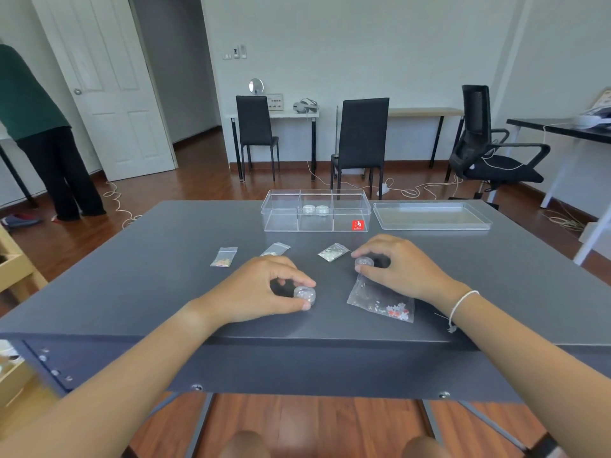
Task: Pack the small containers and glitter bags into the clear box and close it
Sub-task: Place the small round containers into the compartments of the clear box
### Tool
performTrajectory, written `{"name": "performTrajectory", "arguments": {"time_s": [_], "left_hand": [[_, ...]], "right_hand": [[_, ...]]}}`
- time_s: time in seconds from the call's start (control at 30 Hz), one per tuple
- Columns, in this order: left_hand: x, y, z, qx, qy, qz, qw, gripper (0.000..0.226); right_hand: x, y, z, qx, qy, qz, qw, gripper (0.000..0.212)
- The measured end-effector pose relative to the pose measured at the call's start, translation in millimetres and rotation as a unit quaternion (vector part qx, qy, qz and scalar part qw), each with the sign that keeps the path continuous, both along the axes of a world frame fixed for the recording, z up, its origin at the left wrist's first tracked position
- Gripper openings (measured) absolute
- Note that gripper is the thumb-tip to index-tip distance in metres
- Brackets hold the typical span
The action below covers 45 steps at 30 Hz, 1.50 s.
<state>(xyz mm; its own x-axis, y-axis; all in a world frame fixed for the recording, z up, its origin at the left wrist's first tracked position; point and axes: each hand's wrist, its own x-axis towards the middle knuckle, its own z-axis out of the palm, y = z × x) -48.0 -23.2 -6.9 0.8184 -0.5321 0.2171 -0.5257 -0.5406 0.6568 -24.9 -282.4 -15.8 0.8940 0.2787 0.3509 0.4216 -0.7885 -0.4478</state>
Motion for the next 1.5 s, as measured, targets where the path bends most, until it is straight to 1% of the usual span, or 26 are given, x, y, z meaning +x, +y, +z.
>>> {"name": "performTrajectory", "arguments": {"time_s": [0.2,0.67,0.93,1.1,1.17,1.27,1.4,1.5], "left_hand": [[1.5,-0.4,-0.8,0.002,-0.002,0.006,1.0,0.025],[14.8,-2.1,14.6,-0.038,-0.014,0.018,0.999,0.02],[57.4,-7.2,43.4,-0.088,-0.042,0.058,0.994,0.019],[97.4,-12.5,60.4,-0.088,-0.084,0.091,0.988,0.013],[115.3,-16.4,65.0,-0.077,-0.088,0.106,0.987,0.012],[141.3,-22.1,68.2,-0.038,-0.084,0.106,0.99,0.019],[168.3,-29.7,68.8,0.028,-0.061,0.093,0.993,0.017],[183.3,-35.4,66.5,0.086,-0.049,0.089,0.991,0.018]], "right_hand": [[1.8,0.6,-2.4,0.005,0.0,-0.001,1.0,0.018],[1.6,3.5,6.3,0.017,0.002,-0.001,1.0,0.019],[15.4,10.0,13.3,0.062,-0.008,0.016,0.998,0.015],[28.4,13.2,19.5,0.085,-0.004,0.028,0.996,0.012],[33.1,14.7,22.6,0.09,-0.003,0.034,0.995,0.011],[38.7,15.6,27.3,0.1,-0.007,0.047,0.994,0.015],[46.1,16.0,31.1,0.098,-0.02,0.047,0.994,0.011],[52.2,15.5,32.1,0.086,-0.03,0.046,0.995,0.014]]}}
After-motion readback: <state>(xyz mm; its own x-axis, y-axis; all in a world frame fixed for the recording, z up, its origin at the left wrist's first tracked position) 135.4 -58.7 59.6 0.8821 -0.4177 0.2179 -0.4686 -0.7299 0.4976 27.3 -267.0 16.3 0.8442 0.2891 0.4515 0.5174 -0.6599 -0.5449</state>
